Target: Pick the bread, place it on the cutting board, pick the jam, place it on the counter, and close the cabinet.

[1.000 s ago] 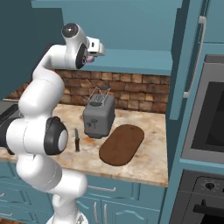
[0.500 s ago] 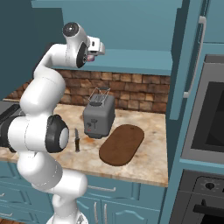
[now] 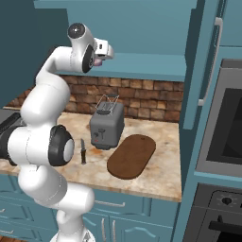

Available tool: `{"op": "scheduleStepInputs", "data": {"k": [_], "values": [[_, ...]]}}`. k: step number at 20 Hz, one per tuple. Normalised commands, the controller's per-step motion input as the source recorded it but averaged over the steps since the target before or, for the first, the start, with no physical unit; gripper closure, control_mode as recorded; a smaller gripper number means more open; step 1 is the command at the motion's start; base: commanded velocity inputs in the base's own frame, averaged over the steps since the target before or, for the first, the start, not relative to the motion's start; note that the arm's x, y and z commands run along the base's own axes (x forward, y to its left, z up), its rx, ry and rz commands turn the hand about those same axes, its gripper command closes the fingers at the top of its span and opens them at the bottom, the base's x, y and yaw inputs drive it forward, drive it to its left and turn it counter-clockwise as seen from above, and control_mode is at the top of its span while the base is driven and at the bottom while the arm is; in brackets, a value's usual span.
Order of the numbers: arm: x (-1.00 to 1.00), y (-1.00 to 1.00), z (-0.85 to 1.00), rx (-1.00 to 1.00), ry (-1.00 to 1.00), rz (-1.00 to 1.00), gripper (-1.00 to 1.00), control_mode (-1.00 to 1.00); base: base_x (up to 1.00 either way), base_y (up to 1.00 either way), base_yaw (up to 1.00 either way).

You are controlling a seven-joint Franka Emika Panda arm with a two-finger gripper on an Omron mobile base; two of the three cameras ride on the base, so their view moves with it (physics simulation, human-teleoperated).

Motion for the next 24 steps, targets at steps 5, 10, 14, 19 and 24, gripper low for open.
{"op": "scheduleStepInputs", "data": {"k": [5,10,14,19,24], "values": [[-0.2,-0.09,0.0,0.0,0.0,0.0,1.0,-1.0,0.0,0.0,0.0],[-0.24,-0.09,0.0,0.0,0.0,0.0,1.0,-1.0,0.0,0.0,0.0],[-0.23,-0.07,0.0,0.0,0.0,0.0,1.0,-1.0,0.0,0.0,0.0],[-0.32,-0.13,0.0,0.01,0.0,0.0,1.0,-1.0,0.0,0.0,0.0],[-0.35,-0.11,0.0,0.0,0.0,0.0,1.0,-1.0,0.0,0.0,0.0]]}}
